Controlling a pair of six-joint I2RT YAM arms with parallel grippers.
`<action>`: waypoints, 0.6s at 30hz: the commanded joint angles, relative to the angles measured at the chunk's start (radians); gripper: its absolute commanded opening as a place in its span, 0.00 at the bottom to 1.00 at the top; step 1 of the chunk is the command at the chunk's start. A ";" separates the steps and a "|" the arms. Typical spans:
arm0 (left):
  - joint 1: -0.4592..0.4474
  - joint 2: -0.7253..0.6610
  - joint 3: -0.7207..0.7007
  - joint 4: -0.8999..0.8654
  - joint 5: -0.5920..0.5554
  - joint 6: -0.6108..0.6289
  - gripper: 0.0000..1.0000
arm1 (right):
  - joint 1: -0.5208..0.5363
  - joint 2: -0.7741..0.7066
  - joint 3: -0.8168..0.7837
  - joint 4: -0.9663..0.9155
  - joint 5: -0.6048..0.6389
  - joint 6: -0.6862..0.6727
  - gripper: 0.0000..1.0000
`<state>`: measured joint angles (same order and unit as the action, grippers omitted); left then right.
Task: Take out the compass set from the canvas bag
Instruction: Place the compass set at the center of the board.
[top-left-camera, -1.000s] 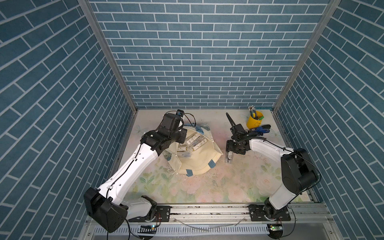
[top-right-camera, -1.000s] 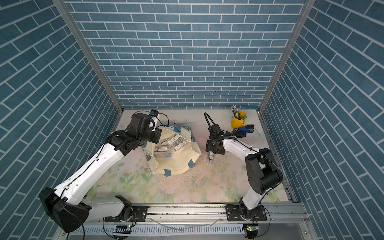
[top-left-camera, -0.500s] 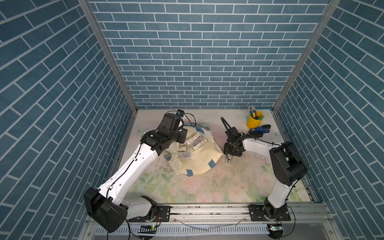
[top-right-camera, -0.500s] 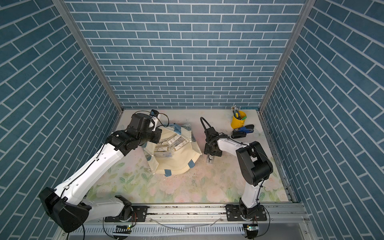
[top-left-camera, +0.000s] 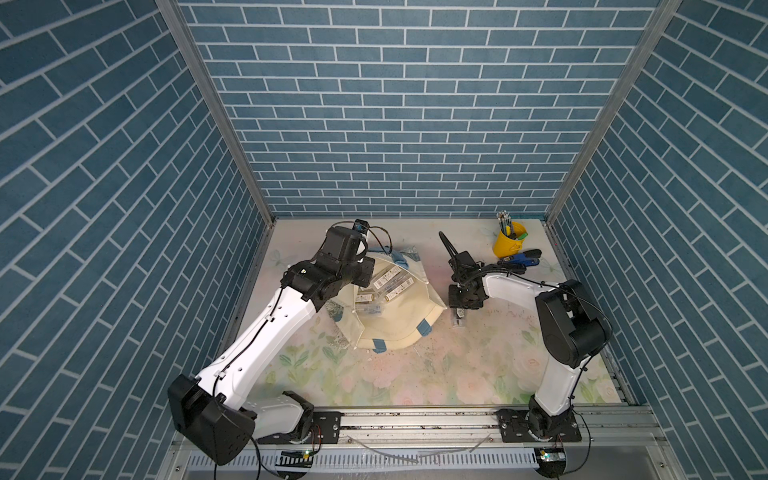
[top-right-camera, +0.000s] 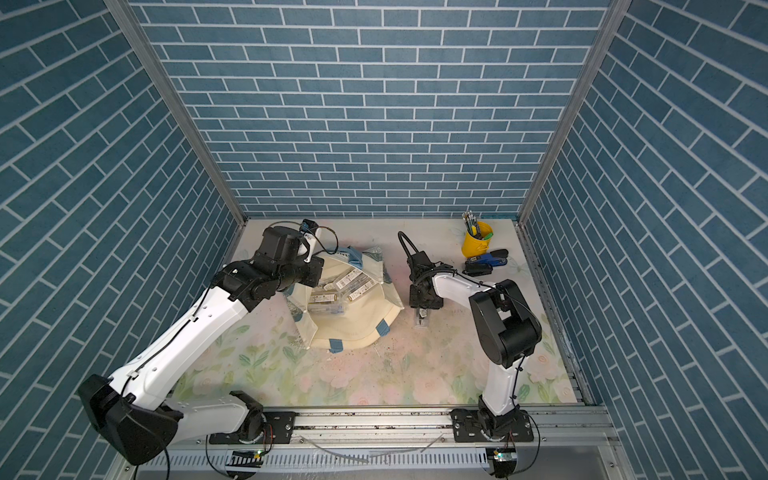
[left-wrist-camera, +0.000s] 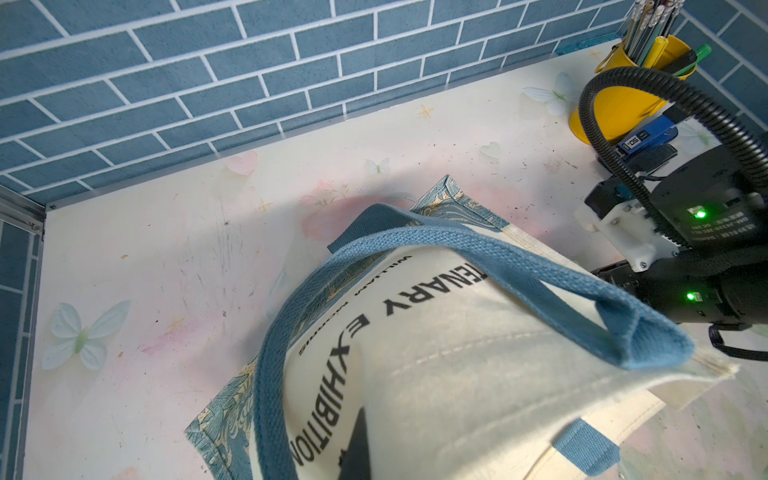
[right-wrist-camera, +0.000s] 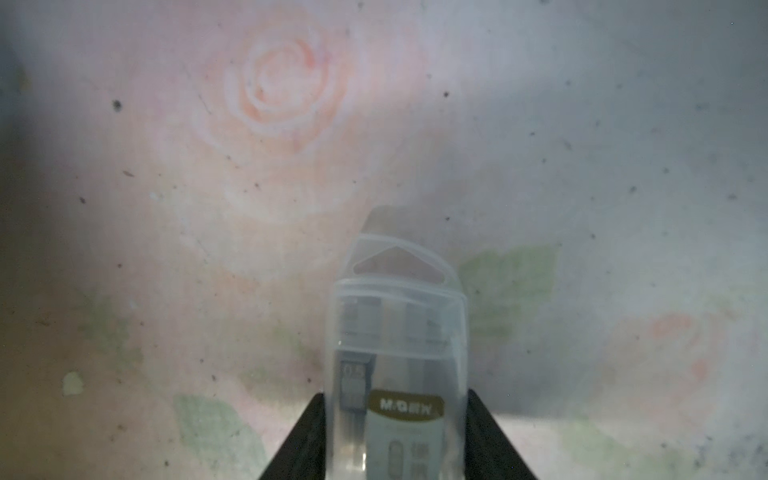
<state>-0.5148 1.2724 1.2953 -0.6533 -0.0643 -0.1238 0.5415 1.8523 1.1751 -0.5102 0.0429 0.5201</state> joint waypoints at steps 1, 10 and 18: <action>0.010 -0.010 -0.001 0.042 0.004 -0.011 0.00 | 0.003 0.030 0.056 -0.054 -0.029 -0.095 0.40; 0.009 -0.014 -0.003 0.040 0.005 -0.011 0.00 | -0.003 0.051 0.080 -0.053 -0.043 -0.138 0.50; 0.010 -0.015 -0.005 0.046 0.012 -0.020 0.00 | -0.004 0.009 0.080 -0.068 -0.052 -0.154 0.64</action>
<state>-0.5144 1.2724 1.2938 -0.6529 -0.0582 -0.1272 0.5404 1.8832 1.2182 -0.5430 0.0006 0.3920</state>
